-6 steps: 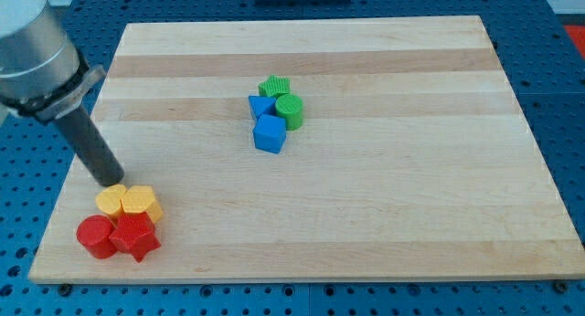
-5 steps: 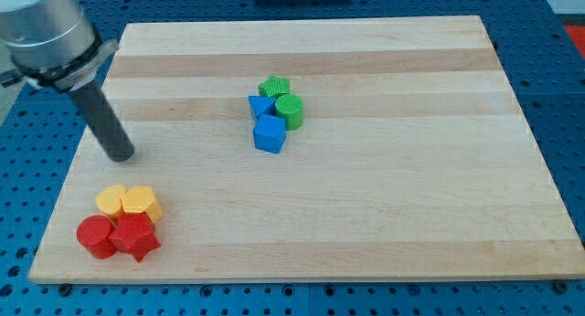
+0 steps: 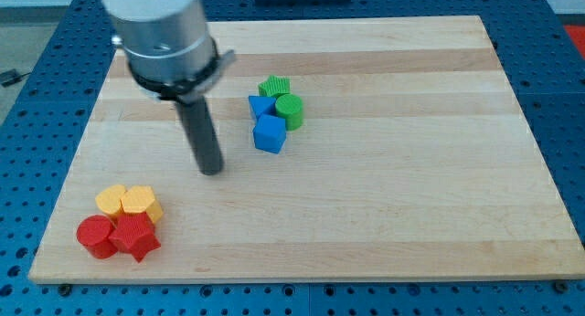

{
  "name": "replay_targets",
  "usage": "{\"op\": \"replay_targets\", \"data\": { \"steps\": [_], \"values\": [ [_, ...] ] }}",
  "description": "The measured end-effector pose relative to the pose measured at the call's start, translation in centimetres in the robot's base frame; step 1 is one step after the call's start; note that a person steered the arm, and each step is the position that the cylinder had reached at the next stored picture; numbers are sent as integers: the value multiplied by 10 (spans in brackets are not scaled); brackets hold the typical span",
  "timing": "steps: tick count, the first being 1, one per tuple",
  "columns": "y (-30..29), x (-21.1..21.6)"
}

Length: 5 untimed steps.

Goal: Move your arm towards the right side of the blue cube

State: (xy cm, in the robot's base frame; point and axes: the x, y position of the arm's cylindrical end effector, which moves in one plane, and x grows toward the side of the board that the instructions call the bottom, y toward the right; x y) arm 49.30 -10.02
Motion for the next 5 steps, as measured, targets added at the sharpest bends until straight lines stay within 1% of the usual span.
{"op": "replay_targets", "data": {
  "steps": [1, 2, 3, 5],
  "values": [
    [77, 3],
    [124, -21],
    [119, -41],
    [50, -43]
  ]
}}
